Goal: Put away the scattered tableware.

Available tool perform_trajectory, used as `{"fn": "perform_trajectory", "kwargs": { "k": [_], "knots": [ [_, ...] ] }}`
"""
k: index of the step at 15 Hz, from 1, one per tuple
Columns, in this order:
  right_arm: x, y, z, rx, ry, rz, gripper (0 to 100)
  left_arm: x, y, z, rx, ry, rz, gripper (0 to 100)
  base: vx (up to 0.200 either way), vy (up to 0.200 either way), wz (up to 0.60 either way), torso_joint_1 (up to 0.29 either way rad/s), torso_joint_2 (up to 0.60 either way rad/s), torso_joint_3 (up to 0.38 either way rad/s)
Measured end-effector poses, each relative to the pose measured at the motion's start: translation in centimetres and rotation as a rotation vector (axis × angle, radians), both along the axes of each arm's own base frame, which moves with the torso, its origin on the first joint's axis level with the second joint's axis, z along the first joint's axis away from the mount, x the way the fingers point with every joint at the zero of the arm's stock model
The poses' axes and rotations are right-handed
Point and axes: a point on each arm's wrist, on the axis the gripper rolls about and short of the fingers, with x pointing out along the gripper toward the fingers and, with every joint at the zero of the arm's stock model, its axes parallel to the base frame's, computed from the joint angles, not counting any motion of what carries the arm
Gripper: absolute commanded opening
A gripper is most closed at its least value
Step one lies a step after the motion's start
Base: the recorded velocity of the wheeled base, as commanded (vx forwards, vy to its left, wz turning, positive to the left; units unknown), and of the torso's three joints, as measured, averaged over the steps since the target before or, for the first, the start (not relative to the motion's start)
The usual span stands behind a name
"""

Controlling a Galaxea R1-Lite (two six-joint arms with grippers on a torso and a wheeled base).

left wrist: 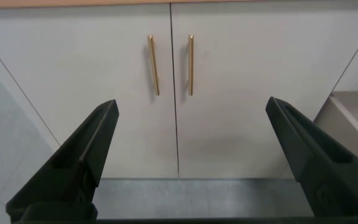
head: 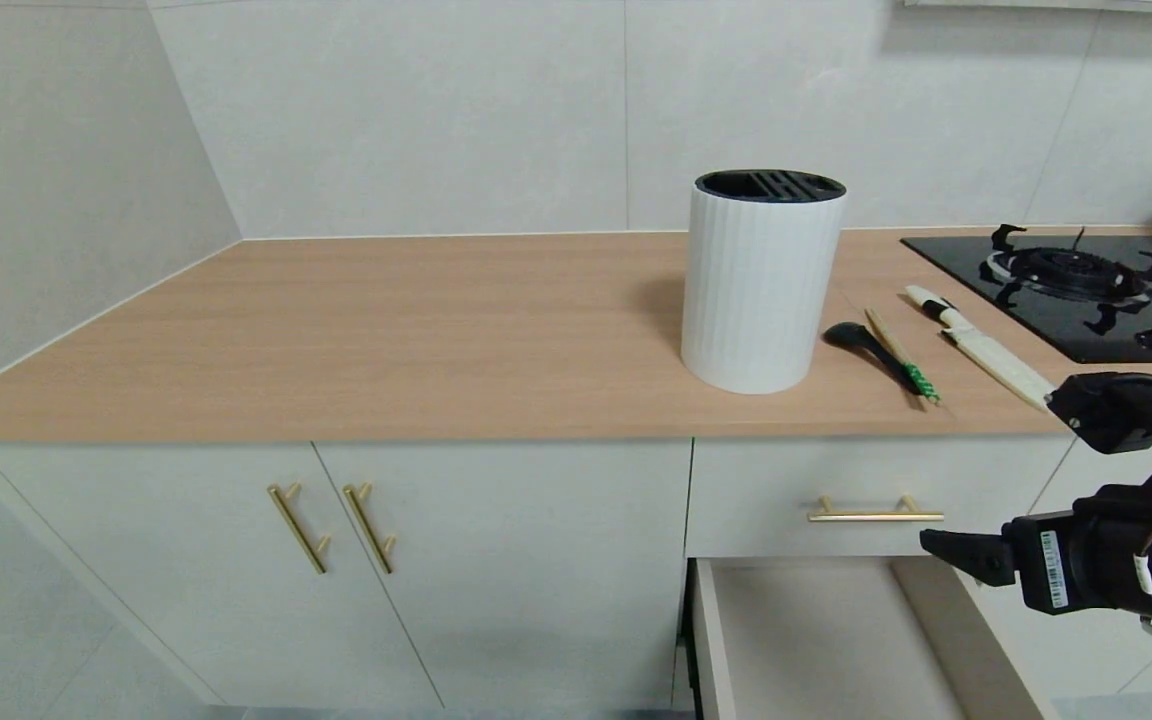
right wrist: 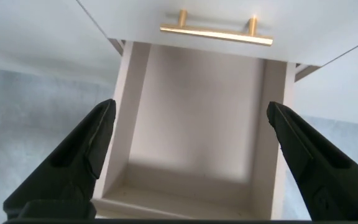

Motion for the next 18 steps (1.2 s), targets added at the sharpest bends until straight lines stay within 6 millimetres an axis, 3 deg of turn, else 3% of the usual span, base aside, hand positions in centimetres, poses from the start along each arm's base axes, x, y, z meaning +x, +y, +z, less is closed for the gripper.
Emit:
{"fn": "perform_trajectory", "kwargs": {
  "k": [2,4,9,14,18],
  "knots": [
    [0.1,0.0,0.1,-0.022,-0.011,0.015,100,0.0,0.0,0.0,0.0,0.0,0.0,100,0.0,0.0,0.0,0.018,-0.04,-0.013],
    [0.7,0.2,1.4,-0.005,-0.063,0.005,100,0.0,0.0,0.0,0.0,0.0,0.0,100,0.0,0.0,0.0,0.0,0.0,0.0],
    [6.0,-0.3,5.3,0.014,-0.121,-0.119,100,0.0,0.0,0.0,0.0,0.0,0.0,100,0.0,0.0,0.0,0.0,0.0,0.0],
    [10.3,-0.9,4.4,0.015,-0.105,-0.233,100,0.0,0.0,0.0,0.0,0.0,0.0,100,0.0,0.0,0.0,0.0,0.0,0.0],
    [12.0,-0.9,3.0,-0.001,-0.106,-0.267,100,0.0,0.0,0.0,0.0,0.0,0.0,100,0.0,0.0,0.0,0.0,0.0,0.0]
  ]
}}
